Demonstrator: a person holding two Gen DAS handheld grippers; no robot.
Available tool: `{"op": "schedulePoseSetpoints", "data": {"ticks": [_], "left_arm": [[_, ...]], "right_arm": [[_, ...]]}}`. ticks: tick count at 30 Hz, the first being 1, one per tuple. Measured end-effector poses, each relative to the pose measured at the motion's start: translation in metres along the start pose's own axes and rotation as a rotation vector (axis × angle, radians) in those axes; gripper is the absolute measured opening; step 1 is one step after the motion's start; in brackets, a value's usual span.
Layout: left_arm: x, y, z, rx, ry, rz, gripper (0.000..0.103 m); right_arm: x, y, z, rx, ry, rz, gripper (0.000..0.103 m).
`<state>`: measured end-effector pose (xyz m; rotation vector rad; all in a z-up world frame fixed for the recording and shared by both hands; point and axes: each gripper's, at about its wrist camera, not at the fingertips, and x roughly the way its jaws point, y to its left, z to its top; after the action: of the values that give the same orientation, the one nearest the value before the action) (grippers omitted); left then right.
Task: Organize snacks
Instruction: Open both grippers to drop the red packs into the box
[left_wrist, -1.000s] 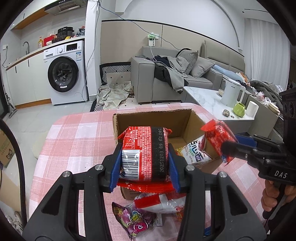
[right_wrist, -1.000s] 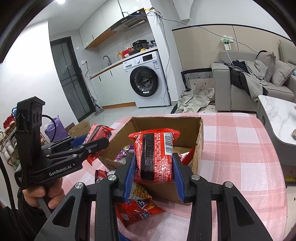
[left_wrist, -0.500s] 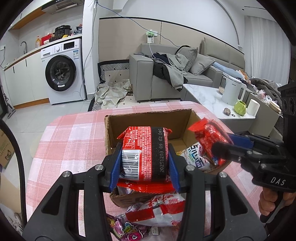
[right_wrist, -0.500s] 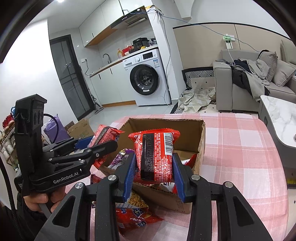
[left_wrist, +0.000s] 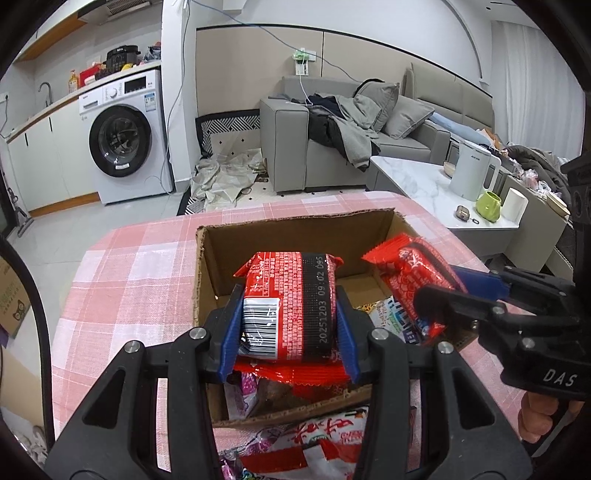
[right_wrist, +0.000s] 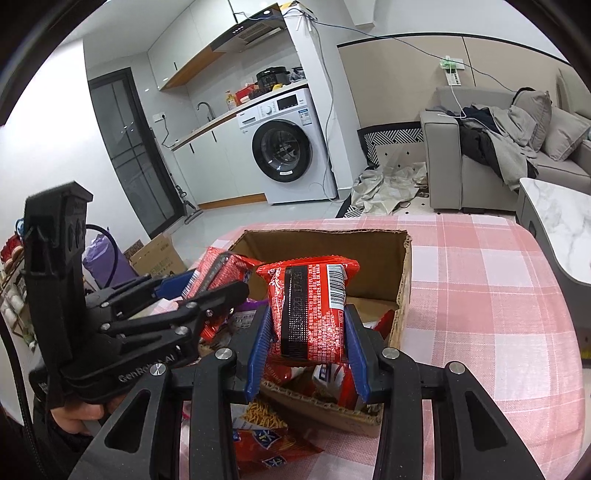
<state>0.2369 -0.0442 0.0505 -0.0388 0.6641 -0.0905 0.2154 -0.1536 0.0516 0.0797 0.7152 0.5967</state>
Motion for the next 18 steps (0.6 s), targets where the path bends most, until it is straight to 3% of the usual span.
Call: {"op": "schedulePoseSetpoints", "data": {"ticks": [7, 10, 12, 14, 15, 16, 18], "left_arm": [[0.001, 0.001, 0.002, 0.004, -0.002, 0.014, 0.045], [-0.005, 0.002, 0.000, -0.002, -0.007, 0.011, 0.058], [-0.011, 0.001, -0.003, 0.002, -0.017, 0.026, 0.072], [-0.020, 0.003, -0.006, 0.001, -0.030, 0.017, 0.081], [-0.024, 0.003, -0.008, -0.002, -0.031, 0.014, 0.083], [-0.028, 0.004, -0.009, -0.005, -0.034, 0.011, 0.083], [-0.037, 0.006, -0.013, -0.002, -0.033, 0.010, 0.087]], "right_arm": [[0.000, -0.001, 0.001, -0.013, 0.006, -0.013, 0.040], [-0.007, -0.002, 0.001, -0.014, -0.004, -0.021, 0.050], [-0.012, -0.003, 0.000, -0.013, -0.009, -0.026, 0.052], [-0.018, -0.002, -0.003, -0.019, -0.003, -0.031, 0.070], [-0.020, -0.003, -0.004, -0.021, -0.001, -0.033, 0.088], [-0.023, -0.003, -0.006, -0.022, -0.005, -0.035, 0.097], [-0.030, -0.002, -0.010, -0.013, -0.019, -0.034, 0.101]]}}
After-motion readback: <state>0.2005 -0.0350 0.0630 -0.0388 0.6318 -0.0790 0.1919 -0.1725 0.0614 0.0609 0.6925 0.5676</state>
